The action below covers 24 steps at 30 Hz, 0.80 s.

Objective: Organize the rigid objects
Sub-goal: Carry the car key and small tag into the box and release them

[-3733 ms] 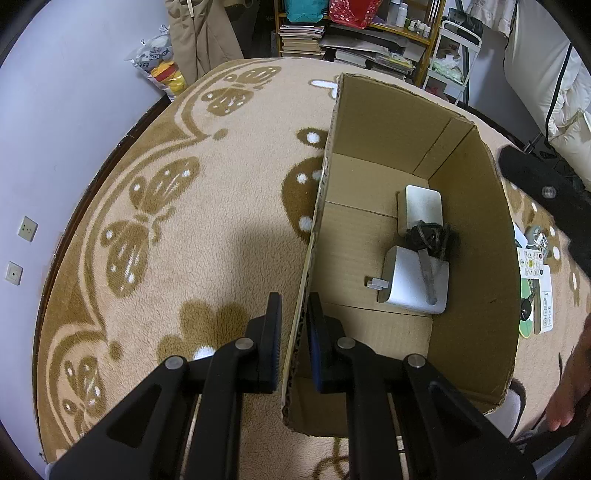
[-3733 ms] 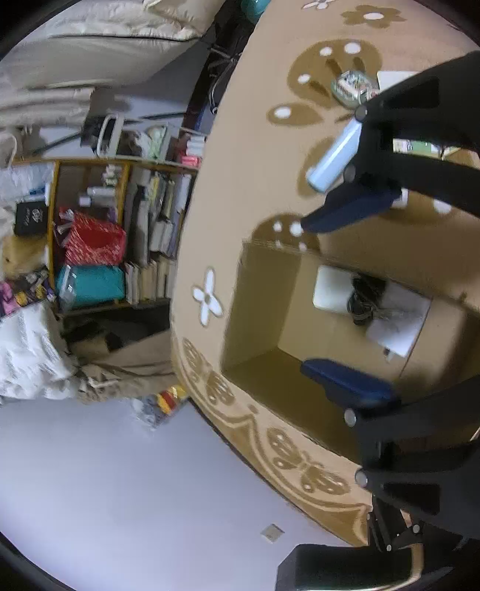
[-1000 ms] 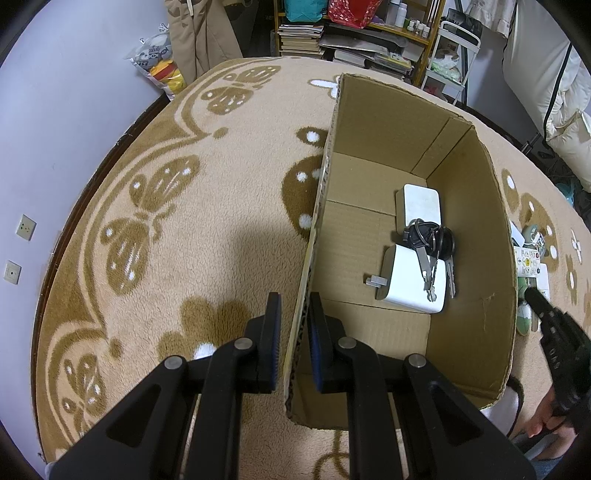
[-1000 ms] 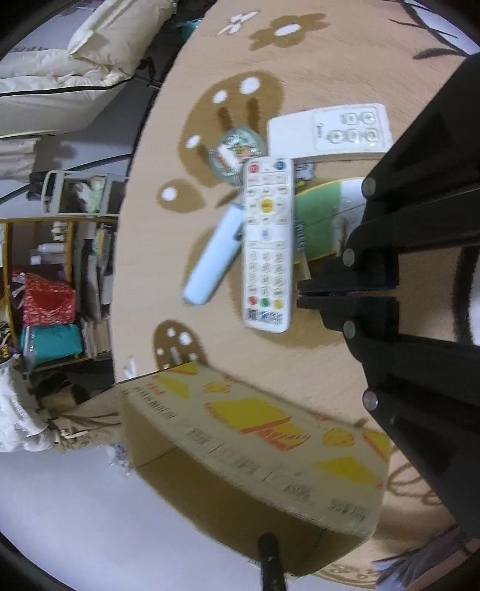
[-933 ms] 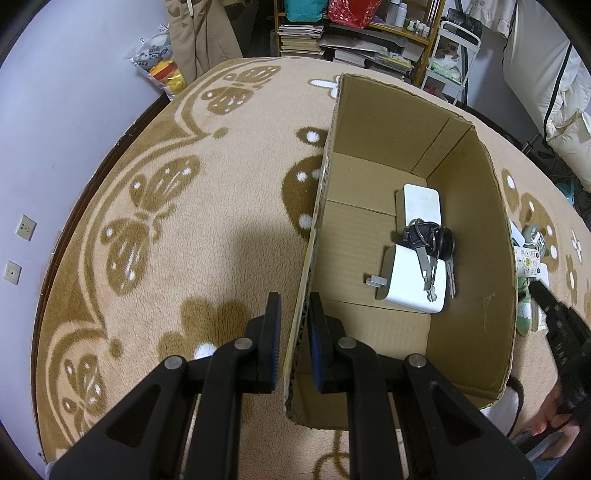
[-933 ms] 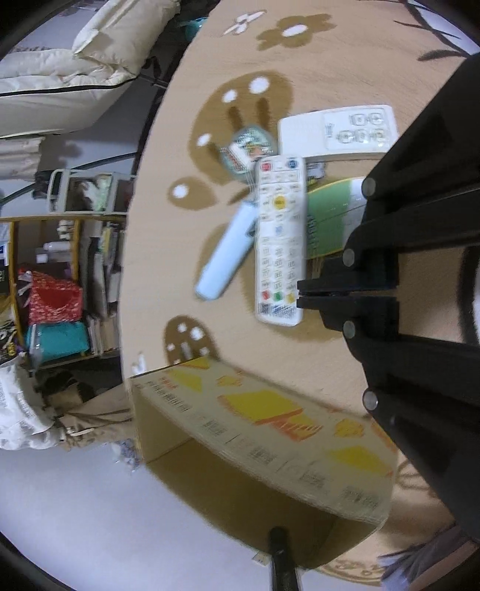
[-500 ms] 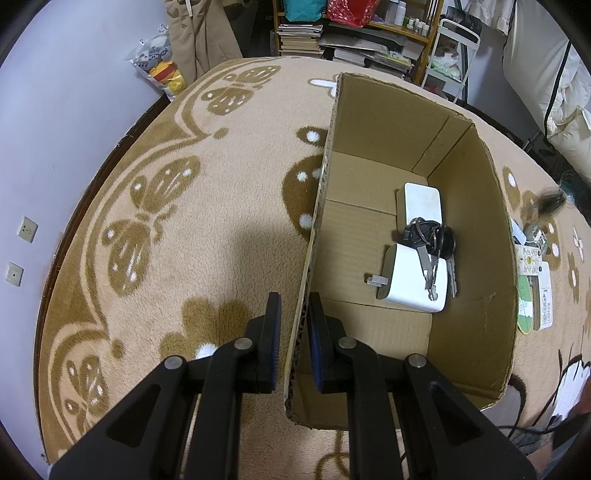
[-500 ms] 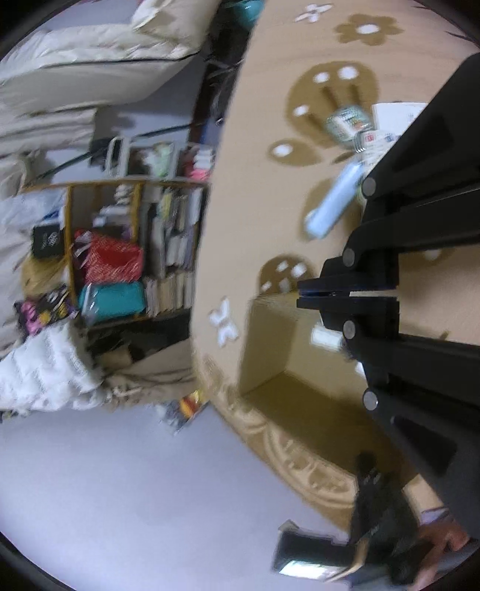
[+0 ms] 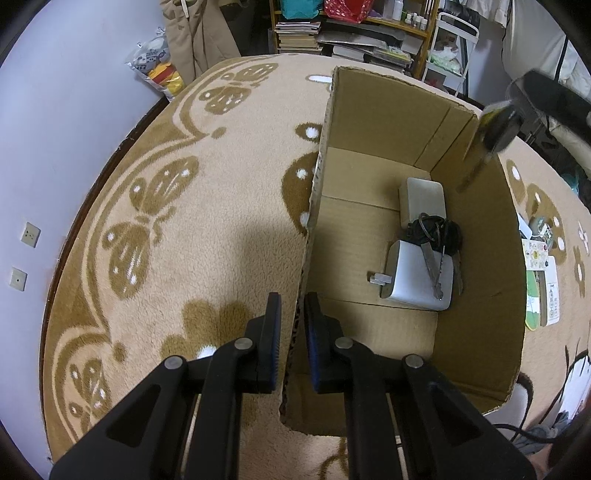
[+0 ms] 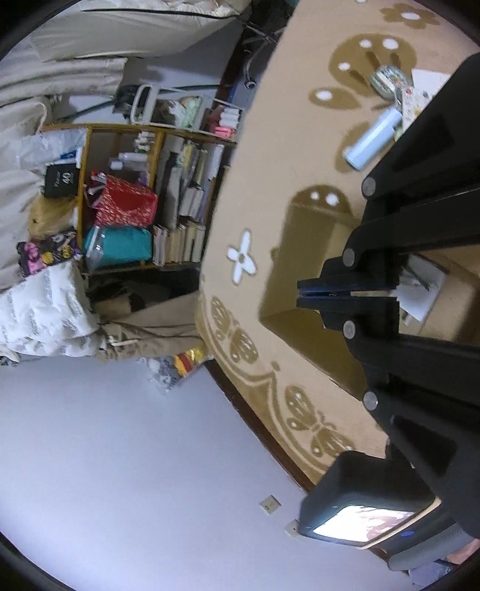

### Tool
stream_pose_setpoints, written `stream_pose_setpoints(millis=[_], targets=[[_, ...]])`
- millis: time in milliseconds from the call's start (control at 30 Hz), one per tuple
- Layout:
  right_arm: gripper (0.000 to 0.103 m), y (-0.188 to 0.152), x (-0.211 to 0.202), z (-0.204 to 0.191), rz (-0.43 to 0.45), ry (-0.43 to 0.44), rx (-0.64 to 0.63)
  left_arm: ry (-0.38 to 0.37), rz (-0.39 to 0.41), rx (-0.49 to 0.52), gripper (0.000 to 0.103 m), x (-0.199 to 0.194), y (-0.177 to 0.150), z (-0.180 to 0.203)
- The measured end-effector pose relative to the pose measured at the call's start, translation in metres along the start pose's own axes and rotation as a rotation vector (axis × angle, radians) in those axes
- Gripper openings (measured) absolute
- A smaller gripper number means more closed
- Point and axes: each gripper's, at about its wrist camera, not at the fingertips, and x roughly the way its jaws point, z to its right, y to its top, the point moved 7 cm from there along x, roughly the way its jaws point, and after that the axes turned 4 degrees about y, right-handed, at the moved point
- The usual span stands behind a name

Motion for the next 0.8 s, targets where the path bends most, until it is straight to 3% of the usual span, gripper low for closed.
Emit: stream_pose_setpoints(millis=[300, 600, 700, 767, 800], targets=[[0.003, -0.042, 0.028, -0.002, -0.109, -0.011, 0.003, 0.032, -0.011, 0.022, 0.011, 0.007, 0.000, 0.005], [0.006, -0.045, 0.018, 0.010, -0.100, -0.043, 0.003, 0.057, -0.011, 0.037, 0.012, 0.014, 0.000, 0.007], [0.013, -0.042, 0.005, 0.021, -0.082, -0.057, 0.017, 0.068, -0.006, 0.046, 0.012, 0.014, 0.000, 0.009], [0.028, -0.040, -0.002, 0.029, -0.076, -0.075, 0.016, 0.072, -0.005, 0.049, 0.012, 0.014, 0.000, 0.009], [0.044, -0.039, -0.006, 0.035, -0.072, -0.085, 0.017, 0.072, -0.004, 0.049, 0.012, 0.014, 0.000, 0.009]])
